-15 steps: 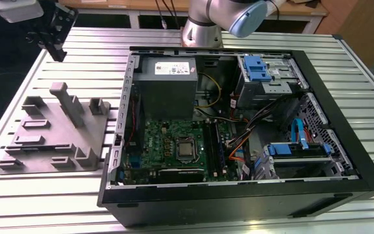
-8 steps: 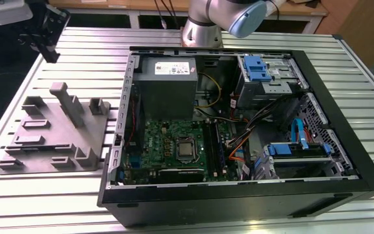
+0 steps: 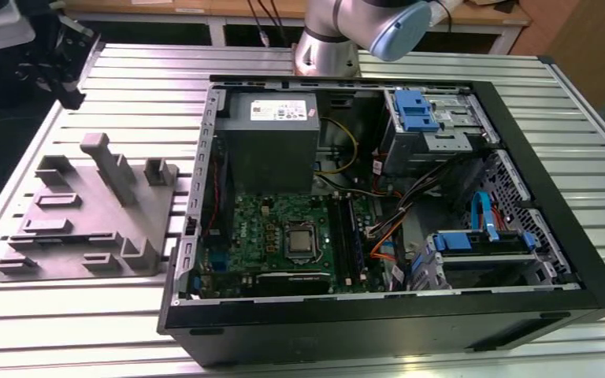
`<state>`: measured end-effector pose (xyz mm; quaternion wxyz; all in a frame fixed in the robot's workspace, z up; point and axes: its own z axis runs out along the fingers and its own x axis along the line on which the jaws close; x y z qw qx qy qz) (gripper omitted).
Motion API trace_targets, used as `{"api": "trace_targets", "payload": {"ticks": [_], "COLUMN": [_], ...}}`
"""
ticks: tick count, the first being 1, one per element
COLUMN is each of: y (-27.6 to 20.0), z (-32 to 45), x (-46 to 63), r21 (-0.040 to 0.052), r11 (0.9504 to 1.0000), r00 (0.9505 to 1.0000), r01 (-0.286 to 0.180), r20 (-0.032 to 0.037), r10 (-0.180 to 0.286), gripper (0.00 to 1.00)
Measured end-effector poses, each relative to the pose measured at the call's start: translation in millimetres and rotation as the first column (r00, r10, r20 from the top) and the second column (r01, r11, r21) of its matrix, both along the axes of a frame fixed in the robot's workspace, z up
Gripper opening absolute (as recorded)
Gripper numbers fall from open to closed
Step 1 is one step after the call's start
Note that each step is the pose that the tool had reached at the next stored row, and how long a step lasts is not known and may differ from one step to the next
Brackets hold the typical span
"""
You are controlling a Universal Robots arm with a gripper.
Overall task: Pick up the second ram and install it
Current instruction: 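Reach for the second ram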
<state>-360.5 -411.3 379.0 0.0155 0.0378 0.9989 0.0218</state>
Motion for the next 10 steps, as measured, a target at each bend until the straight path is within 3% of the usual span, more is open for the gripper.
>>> {"api": "trace_targets", "payload": {"ticks": [10], "y": [-8.7], "z": [-10.2], "x": [-19.6], "r21": [0.0], "r11": [1.0], "r00": [1.0], "r01": [0.0], "r20": [0.0], "r10": [0.0], "gripper": [0.1]}}
